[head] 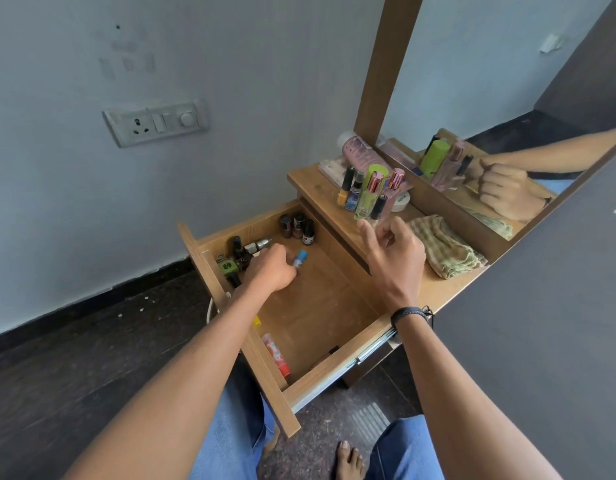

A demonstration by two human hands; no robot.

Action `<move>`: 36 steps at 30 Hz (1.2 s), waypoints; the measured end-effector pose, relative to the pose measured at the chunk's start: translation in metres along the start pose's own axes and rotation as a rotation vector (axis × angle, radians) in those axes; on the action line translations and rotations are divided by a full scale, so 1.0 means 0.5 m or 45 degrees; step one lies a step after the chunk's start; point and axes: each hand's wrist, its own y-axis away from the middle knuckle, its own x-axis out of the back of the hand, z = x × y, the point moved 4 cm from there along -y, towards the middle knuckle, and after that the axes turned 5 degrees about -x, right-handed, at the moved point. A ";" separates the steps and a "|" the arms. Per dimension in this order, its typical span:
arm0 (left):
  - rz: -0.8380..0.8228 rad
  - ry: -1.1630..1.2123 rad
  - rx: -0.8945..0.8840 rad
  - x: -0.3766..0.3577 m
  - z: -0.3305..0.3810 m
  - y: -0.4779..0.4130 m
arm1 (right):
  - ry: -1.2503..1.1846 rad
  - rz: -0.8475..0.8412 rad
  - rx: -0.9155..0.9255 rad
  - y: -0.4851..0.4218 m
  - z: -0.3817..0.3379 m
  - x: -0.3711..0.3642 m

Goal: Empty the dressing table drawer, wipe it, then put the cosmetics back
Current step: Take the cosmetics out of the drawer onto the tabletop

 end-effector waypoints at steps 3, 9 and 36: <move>-0.075 0.687 -0.045 -0.009 0.010 0.029 | 0.050 -0.110 0.151 0.010 -0.014 -0.003; -0.188 1.369 -0.152 0.011 0.045 0.076 | 0.083 -0.435 0.445 0.019 -0.017 -0.022; 0.114 1.419 -0.220 0.022 0.049 0.078 | -0.127 -0.424 0.233 0.001 -0.002 -0.026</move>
